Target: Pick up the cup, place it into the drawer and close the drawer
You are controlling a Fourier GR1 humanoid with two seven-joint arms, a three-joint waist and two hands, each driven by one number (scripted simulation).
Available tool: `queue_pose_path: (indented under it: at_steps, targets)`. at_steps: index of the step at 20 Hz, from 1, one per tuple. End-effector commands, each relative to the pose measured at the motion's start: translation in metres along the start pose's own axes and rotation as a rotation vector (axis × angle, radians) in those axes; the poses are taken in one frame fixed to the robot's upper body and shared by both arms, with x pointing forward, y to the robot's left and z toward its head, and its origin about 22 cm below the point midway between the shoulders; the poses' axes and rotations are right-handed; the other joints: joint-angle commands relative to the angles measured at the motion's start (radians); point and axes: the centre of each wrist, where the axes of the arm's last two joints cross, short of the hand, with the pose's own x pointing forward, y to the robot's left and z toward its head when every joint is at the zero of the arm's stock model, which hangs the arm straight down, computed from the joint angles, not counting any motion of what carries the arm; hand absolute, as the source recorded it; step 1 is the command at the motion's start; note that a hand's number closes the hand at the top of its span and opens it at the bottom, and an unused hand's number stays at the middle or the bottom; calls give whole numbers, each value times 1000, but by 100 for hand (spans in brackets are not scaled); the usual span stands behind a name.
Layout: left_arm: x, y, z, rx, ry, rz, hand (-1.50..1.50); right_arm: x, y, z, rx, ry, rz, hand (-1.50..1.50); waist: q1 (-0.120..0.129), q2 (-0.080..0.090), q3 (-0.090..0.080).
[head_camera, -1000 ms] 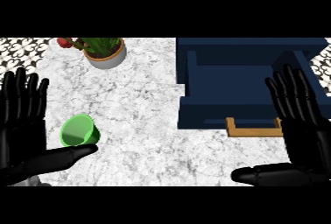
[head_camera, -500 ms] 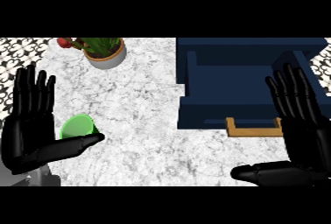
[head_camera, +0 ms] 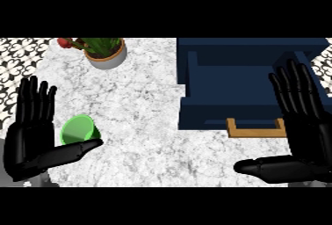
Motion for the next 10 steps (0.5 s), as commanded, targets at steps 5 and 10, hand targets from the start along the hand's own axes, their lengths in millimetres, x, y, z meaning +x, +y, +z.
queue_pose_path:
  at_steps: [5, 10]
  targets:
    - [-28, -3, 12, 50, 67, -28, -150, 14, -12, 17, 5, 6, 2, -150, -3, 0, 0]
    - [-38, 45, 15, 82, 116, -60, -150, 29, -8, -7, -8, -14, -2, -150, 0, 0, 0]
